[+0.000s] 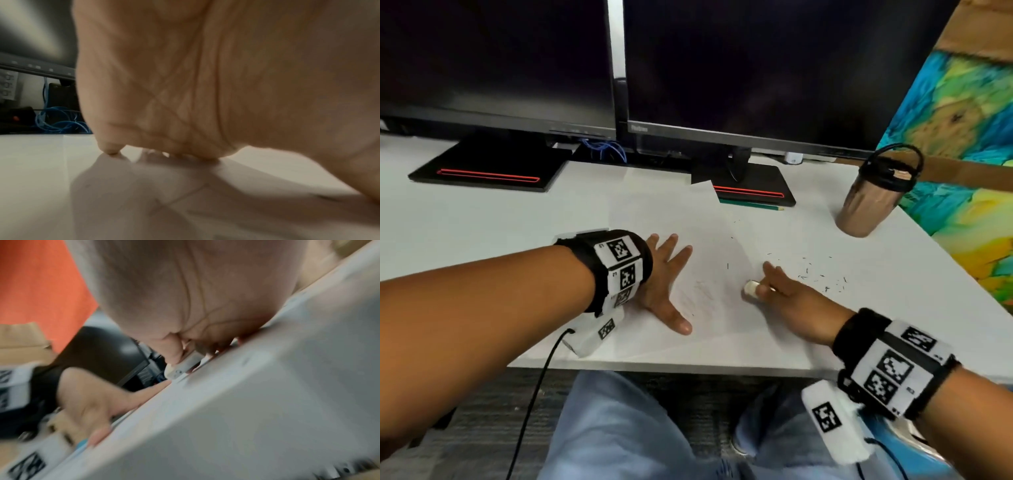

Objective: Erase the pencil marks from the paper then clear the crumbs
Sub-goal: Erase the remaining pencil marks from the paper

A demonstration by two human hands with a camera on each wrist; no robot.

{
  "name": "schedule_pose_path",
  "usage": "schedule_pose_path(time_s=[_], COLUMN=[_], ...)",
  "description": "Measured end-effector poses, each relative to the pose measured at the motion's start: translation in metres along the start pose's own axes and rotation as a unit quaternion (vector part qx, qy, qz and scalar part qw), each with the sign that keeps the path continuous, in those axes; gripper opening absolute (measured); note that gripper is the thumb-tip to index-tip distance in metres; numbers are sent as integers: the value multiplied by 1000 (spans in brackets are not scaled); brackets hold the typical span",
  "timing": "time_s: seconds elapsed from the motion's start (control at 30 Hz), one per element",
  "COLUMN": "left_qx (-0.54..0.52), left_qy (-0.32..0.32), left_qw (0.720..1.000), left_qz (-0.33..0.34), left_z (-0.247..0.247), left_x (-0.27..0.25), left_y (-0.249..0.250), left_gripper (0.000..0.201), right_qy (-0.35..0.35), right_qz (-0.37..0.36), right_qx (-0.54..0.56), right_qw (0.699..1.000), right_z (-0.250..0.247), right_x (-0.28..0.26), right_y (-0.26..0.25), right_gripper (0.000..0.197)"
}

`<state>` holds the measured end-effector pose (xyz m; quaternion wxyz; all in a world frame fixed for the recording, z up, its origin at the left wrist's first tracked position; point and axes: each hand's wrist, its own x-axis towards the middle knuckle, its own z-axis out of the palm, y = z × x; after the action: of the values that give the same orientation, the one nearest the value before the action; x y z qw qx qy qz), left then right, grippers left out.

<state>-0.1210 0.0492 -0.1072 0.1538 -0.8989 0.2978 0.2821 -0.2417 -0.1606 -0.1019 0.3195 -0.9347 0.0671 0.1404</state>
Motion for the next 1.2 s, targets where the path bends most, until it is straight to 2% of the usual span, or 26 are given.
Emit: schedule_pose_path(time_s=[0.03, 0.1, 0.17, 0.23, 0.3, 0.37, 0.43, 0.5, 0.53, 0.57, 0.63, 0.7, 0.77, 0.87, 0.93, 1.0, 1.07, 1.2], left_qx=[2, 11, 27, 34, 27, 13, 1, -2, 1, 6, 18, 23, 12, 2, 11, 23, 41, 41], left_qy=[-3, -5, 3, 7, 4, -3, -7, -7, -8, -7, -6, -6, -13, -21, -16, -8, 10, 50], left_qw=[1000, 1000, 1000, 999, 1000, 1000, 1000, 1000, 1000, 1000, 1000, 1000, 1000, 1000, 1000, 999, 999, 997], left_qz=[1, 1, 2, 1, 0, 6, 13, 14, 14, 12, 5, -2, -7, -12, -16, -21, -28, -43], left_z=[-1, -2, -1, 1, 1, 1, 1, 0, -1, -1, -4, -5, -5, -7, -12, -17, -20, -29], left_x=[-1, -1, 0, 0, -3, -7, -9, -9, -9, -9, -9, -10, -12, -16, -16, -14, -10, -2], left_y=[1, 2, 4, 5, 4, 0, -1, -1, 0, 2, 7, 10, 11, 13, 15, 18, 24, 35], left_gripper=[145, 144, 143, 142, 141, 142, 143, 142, 142, 142, 141, 141, 140, 135, 131, 130, 131, 128], right_qy=[21, 25, -33, -99, -121, -85, -16, 46, 49, 25, -78, -145, -118, -29, 53, 130, 138, 88], right_qz=[2, -42, -81, -76, -47, 10, 63, 57, 25, -19, -82, -115, -110, -48, -74, -130, -160, -202], right_qx=[6, 2, 0, -21, -37, -12, -2, -14, -4, 5, -6, -46, -74, -69, -119, -183, -212, -258], right_qw=[1000, 999, 996, 992, 991, 996, 998, 997, 998, 999, 994, 982, 984, 996, 989, 966, 954, 941], right_z=[-2, 4, 19, 30, 26, 9, -12, -20, -17, -9, 13, 28, 22, -12, -35, -55, -69, -73], right_x=[1, 5, 13, 23, 32, 32, 23, 16, 13, 11, 8, 11, 17, 17, 14, 13, 17, 45], right_y=[-5, -27, -51, -61, -53, -39, -26, -22, -24, -30, -40, -37, -22, 0, 5, 0, -11, -26], right_gripper=[33, 37, 46, 51, 53, 58, 57, 49, 43, 36, 23, 22, 28, 23, 17, 16, 18, 12])
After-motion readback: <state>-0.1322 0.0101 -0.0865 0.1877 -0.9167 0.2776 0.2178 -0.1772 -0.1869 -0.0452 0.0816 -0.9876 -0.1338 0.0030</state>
